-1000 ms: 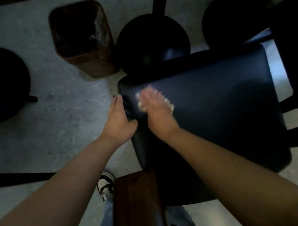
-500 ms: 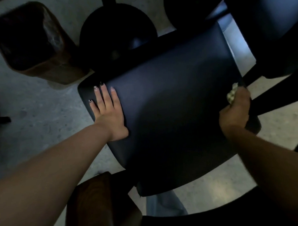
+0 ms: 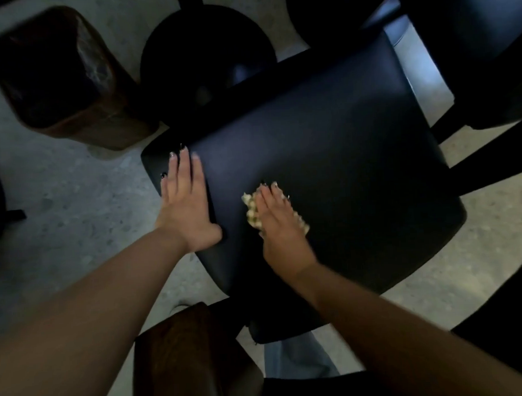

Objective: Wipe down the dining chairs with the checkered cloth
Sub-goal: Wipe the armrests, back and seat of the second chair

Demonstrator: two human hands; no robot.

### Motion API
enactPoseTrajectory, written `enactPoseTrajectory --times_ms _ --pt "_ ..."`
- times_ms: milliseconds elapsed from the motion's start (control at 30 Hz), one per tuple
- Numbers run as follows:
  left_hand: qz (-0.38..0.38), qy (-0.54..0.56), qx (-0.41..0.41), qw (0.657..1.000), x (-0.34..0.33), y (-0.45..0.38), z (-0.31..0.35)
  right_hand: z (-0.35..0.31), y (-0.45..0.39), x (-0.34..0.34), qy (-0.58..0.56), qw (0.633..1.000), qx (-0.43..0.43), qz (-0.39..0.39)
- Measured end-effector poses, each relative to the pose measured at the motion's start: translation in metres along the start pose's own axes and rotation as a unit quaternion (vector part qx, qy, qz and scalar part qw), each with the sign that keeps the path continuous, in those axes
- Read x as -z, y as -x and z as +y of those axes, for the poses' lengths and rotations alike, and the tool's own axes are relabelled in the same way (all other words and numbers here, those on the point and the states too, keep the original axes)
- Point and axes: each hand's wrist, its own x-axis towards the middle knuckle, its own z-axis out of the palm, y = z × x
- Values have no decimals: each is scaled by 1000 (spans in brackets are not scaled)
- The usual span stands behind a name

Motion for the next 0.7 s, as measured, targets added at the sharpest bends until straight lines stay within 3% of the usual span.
enactPoseTrajectory --times_ms 67,200,300,400,467,600,700 --pt "38 8 28 999 1 5 -8 24 -23 40 -22 999 21 26" --pt "42 21 72 996 -2 12 -16 96 -108 133 -20 965 -146 217" --pt "42 29 78 996 1 4 -13 134 -148 162 38 951 -235 197" --pt "37 -12 80 996 8 -6 -10 124 -163 136 95 935 -294 173" --pt "22 -32 80 996 11 -7 -10 98 -170 114 114 942 -261 178" --pt "10 -29 73 997 14 -6 -12 36 -171 67 110 980 -85 141" --pt "1 8 62 998 17 -2 -19 8 -163 43 91 990 -7 105"
